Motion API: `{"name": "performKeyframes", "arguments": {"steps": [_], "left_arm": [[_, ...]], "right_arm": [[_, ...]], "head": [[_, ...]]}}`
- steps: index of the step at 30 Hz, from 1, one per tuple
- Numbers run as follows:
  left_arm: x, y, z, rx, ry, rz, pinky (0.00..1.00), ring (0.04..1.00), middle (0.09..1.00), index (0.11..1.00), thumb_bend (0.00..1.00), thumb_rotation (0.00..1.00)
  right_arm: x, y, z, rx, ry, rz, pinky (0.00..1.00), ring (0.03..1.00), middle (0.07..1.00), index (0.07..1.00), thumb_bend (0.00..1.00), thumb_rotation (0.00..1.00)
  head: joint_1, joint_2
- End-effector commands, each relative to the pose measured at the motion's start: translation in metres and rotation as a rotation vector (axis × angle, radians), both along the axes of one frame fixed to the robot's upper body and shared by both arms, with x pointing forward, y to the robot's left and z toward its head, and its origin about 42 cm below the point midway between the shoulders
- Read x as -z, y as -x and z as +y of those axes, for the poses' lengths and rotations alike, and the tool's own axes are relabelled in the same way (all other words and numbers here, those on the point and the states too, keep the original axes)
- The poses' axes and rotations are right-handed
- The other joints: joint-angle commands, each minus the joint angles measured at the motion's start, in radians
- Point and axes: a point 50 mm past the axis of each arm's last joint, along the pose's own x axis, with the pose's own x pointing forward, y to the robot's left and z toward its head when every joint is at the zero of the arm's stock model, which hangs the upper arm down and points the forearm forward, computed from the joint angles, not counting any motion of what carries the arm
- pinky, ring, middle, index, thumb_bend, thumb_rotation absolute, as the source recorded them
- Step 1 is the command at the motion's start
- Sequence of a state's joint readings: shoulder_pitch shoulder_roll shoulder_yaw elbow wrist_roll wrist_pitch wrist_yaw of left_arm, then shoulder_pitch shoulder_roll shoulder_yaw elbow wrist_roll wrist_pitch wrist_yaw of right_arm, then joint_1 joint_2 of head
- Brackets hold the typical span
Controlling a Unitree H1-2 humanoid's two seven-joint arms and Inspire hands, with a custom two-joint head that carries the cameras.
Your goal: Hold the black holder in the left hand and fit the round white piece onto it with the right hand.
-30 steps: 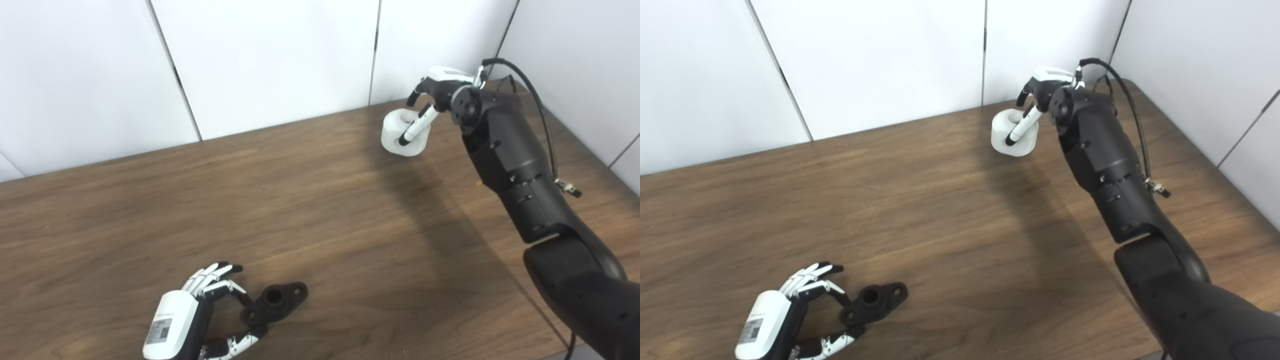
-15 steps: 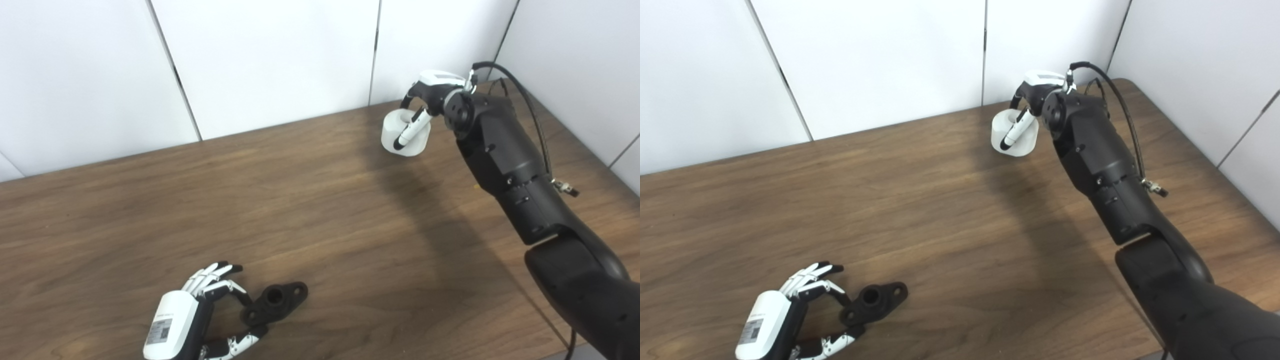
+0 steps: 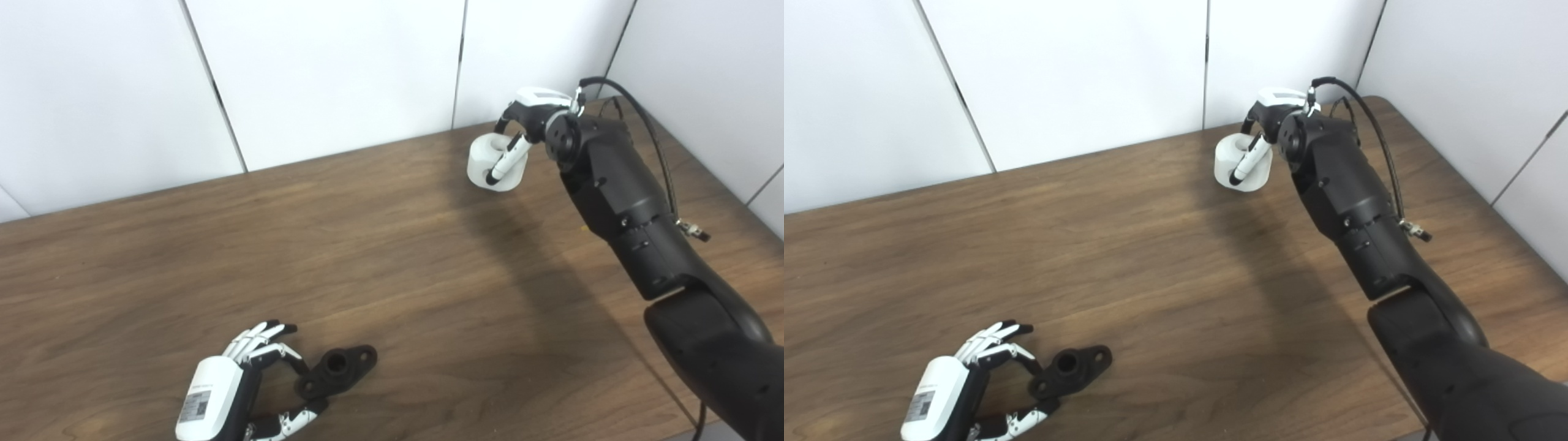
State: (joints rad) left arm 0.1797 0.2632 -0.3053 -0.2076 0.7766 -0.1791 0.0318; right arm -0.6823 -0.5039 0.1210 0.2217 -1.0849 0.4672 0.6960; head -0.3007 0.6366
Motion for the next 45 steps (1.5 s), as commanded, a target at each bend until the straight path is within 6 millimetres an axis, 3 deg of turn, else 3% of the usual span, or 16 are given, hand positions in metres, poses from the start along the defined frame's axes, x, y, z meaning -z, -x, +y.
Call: {"name": "performKeyframes", "arguments": {"steps": [1, 21, 45], "left_arm": [[0.017, 0.013, 0.006, -0.016, -0.059, 0.11, 0.86, 0.88, 0.819, 0.487, 0.52, 0.04], [0.016, 0.014, 0.005, -0.017, -0.065, 0.108, 0.86, 0.88, 0.818, 0.487, 0.52, 0.04], [0.014, 0.012, 0.004, -0.018, -0.062, 0.113, 0.86, 0.878, 0.82, 0.487, 0.52, 0.04]], "right_arm": [[-0.032, -0.004, -0.009, 0.024, 0.039, -0.112, 0.93, 1.0, 0.976, 0.734, 0.93, 0.31], [-0.033, -0.002, -0.005, 0.026, 0.027, -0.153, 0.89, 0.971, 0.927, 0.691, 0.91, 0.32], [-0.016, 0.002, 0.004, 0.021, 0.05, -0.133, 0.95, 1.0, 0.953, 0.699, 0.9, 0.29]], "head": [[0.0, 0.002], [0.001, 0.006], [0.001, 0.009]]}}
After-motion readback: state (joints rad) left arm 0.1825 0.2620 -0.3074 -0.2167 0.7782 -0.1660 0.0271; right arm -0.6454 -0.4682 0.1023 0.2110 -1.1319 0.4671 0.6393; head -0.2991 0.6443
